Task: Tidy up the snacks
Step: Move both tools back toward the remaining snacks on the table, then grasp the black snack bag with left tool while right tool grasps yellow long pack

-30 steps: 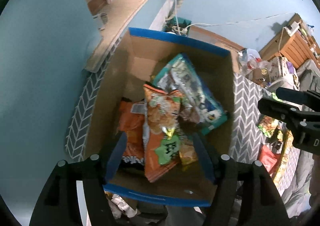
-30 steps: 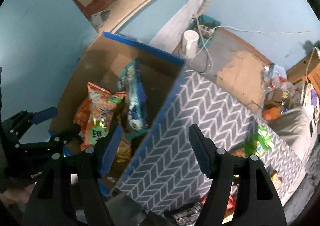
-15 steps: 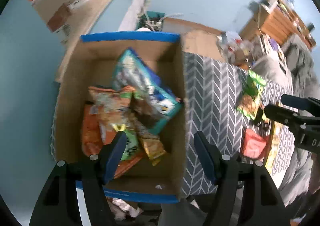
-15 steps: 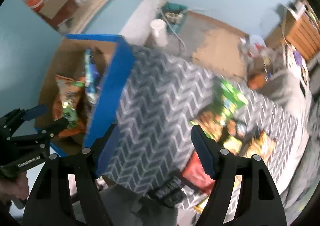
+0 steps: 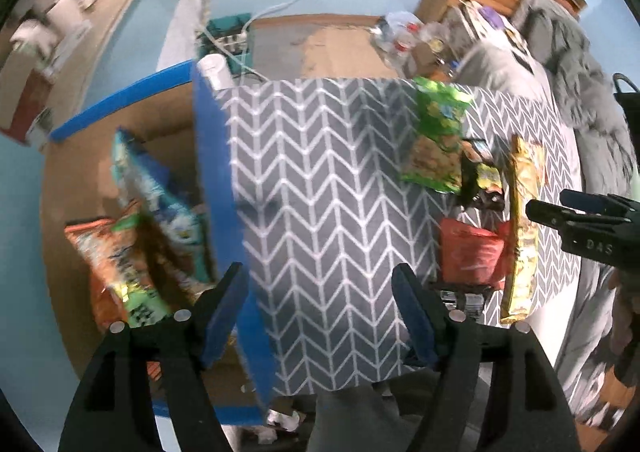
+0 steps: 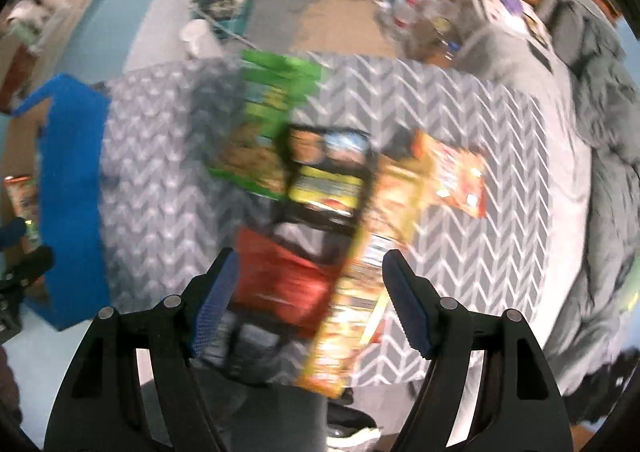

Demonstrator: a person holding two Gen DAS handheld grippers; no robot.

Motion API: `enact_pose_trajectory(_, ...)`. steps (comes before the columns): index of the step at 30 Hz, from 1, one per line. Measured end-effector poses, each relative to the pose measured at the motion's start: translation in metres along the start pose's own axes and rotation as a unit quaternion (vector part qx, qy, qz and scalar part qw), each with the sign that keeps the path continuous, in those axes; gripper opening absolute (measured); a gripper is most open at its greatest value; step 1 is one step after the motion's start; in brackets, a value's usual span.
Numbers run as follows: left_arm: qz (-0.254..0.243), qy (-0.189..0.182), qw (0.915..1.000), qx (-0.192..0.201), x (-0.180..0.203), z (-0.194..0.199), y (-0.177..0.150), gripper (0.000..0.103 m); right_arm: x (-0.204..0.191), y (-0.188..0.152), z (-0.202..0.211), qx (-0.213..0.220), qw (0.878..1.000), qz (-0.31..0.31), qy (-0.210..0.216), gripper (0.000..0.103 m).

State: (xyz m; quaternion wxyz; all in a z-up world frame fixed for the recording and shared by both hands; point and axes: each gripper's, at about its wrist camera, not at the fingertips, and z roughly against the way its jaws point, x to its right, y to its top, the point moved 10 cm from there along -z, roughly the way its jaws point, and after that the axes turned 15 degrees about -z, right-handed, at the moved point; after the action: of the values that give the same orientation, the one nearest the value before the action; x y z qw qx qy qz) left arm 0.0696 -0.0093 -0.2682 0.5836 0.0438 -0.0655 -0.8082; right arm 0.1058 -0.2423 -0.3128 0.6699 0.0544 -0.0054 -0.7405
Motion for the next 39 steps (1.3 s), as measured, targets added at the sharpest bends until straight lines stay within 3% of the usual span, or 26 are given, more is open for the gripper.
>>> enact_pose_trajectory(8,-0.044,-0.002,0.9988,-0.019,0.038,-0.03,0.014,0.076,0.044,-0.007,-0.027,-0.017,0.999,-0.044,-0.009,0.075)
enact_pose_trajectory(22,-0.048,-0.02,0.9967,-0.062,0.078,-0.078,0.007,0.076,0.047,-0.015,-0.068,-0.024,0.998,-0.063,-0.001,0.073)
enact_pose_trajectory(26,-0.047,-0.027,0.9961,-0.07,0.088,-0.084,0.0,0.076,0.046,-0.021,-0.075,-0.028,0.998,-0.053,0.005,0.041)
enact_pose_trajectory(29,-0.04,-0.035,0.9958,-0.075,0.095,-0.085,-0.006,0.076,0.05,-0.023,-0.073,-0.015,0.999,-0.048,0.012,0.033)
enact_pose_trajectory(32,-0.027,-0.045,0.9958,-0.075,0.101,-0.083,-0.013,0.082,0.058,-0.023,-0.066,-0.003,0.999,-0.043,0.017,0.031)
enact_pose_trajectory(39,-0.005,-0.073,0.9946,-0.073,0.121,-0.08,-0.036,0.082,0.093,-0.035,-0.054,-0.004,0.998,-0.048,0.034,0.031)
